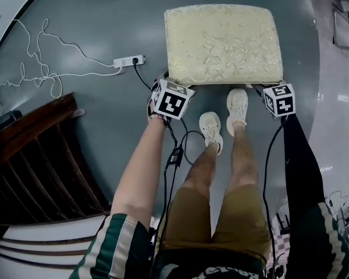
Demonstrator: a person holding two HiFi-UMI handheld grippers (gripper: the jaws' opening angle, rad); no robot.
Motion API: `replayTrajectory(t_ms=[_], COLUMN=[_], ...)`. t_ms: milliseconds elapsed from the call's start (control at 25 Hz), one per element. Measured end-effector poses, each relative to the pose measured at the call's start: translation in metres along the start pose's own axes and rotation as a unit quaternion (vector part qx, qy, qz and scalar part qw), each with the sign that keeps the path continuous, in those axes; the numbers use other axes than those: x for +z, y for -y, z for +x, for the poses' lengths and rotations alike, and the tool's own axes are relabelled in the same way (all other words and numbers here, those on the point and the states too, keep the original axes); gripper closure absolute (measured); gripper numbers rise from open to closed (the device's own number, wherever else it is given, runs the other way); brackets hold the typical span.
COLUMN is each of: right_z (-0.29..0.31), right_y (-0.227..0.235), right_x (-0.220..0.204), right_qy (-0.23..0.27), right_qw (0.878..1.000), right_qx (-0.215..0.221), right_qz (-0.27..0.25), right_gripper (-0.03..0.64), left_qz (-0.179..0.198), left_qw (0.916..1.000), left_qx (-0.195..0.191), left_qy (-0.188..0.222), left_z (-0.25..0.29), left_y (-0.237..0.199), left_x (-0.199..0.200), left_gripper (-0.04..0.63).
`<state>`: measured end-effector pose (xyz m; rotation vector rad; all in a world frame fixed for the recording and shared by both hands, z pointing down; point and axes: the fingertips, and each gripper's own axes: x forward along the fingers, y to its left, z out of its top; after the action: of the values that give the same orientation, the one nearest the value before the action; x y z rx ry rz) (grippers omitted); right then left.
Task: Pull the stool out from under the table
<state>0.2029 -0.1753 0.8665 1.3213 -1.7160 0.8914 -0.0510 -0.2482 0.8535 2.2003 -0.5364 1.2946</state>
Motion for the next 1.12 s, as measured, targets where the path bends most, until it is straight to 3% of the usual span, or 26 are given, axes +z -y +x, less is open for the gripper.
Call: replayTrajectory(t_ms=[360, 880, 1120], right_z=[-0.004, -0.012, -0.016], right_y=[-0.010, -0.015, -0.011], right_x=[-0.008, -0.033, -0.042], right_qy=[-0.019, -0.030, -0.022], right_qw=[1.000, 0.999, 1.000], right_qx=[0.012, 0.030, 0.019], right_qz=[0.015, -0.002, 0.001], right_gripper=[0.190, 0.192, 0.192], left_qz=[0.000, -0.025, -0.008], left_qw=[0.9999, 0.9991, 0.9994], left_qx=[-0.007, 0.001, -0.001], left_qy=[-0.013, -0.035, -0.034], left_z=[-0.009, -0.012, -0.007], left_y=[0.002, 0.030, 0.037], left_x=[-0.005, -0.032, -0.033], left_gripper=[0.158, 0.160, 0.166])
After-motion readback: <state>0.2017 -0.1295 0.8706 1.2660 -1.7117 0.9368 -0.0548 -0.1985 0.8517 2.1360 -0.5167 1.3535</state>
